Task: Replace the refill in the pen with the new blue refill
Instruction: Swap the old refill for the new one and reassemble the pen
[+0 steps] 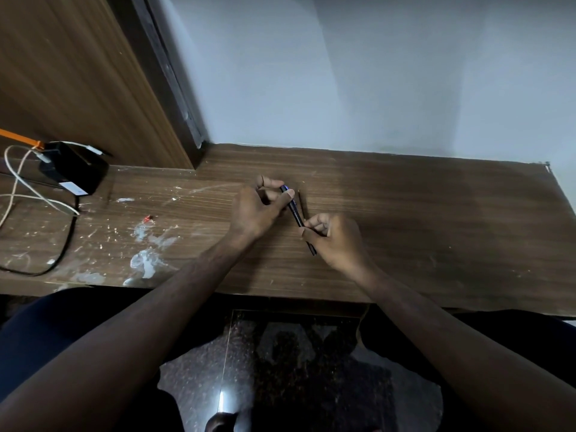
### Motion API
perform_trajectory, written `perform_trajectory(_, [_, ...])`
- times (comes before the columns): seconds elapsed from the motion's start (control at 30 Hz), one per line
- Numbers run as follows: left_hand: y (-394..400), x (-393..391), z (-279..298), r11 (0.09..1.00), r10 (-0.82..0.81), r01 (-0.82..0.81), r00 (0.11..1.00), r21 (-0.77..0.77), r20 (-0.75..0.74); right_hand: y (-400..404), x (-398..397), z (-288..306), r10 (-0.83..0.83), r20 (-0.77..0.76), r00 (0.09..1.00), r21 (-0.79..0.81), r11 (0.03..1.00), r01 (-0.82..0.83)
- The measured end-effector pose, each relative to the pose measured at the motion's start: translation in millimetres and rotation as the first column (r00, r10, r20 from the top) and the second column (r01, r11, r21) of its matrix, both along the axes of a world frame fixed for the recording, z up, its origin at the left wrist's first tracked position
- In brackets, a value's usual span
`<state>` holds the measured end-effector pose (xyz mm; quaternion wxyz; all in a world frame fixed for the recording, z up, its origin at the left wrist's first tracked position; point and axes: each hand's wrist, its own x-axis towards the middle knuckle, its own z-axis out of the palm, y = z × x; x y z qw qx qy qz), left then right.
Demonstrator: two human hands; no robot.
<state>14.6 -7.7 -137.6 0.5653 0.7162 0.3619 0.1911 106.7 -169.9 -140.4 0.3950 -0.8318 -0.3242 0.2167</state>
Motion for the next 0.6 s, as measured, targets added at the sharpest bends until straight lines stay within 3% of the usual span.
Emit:
perform_trajectory(0.23, [-3.2,4.1,-4.6,0.998,-0.057,0.058,0.996,-0.014,0.072,-1.3,-7.7,-5.2,-0.056,-0.014,0.998,0.014,0.998,0.056])
perform_trajectory(0.6, [-4.7,5.7,-2.7,0.994,-0.111,0.112,0.992,-0.009,0.063,-5.1,-7.4,-9.2,-0.077,-0.110,0.991,0.002,0.997,0.078])
